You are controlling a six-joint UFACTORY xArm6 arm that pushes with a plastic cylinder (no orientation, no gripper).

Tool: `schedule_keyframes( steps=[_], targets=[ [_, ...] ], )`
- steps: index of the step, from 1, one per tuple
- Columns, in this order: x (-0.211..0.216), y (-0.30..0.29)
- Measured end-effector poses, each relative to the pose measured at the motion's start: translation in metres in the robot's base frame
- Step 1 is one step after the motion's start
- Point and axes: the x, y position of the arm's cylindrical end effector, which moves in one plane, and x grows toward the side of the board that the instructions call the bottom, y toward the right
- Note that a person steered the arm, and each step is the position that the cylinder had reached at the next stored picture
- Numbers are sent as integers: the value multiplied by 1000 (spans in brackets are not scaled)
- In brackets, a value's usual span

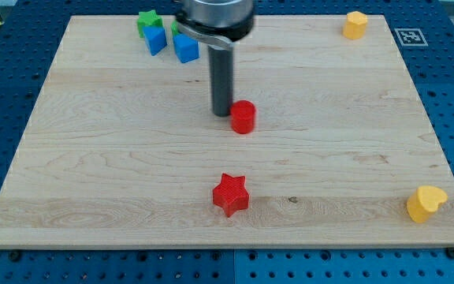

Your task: Push the red star closer to the red circle

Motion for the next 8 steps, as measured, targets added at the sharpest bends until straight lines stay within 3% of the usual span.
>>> schedule_keyframes(
  steps=[2,5,6,8],
  targets=[
    [31,53],
    [122,-67],
    [174,-44],
    [169,-34]
  ],
)
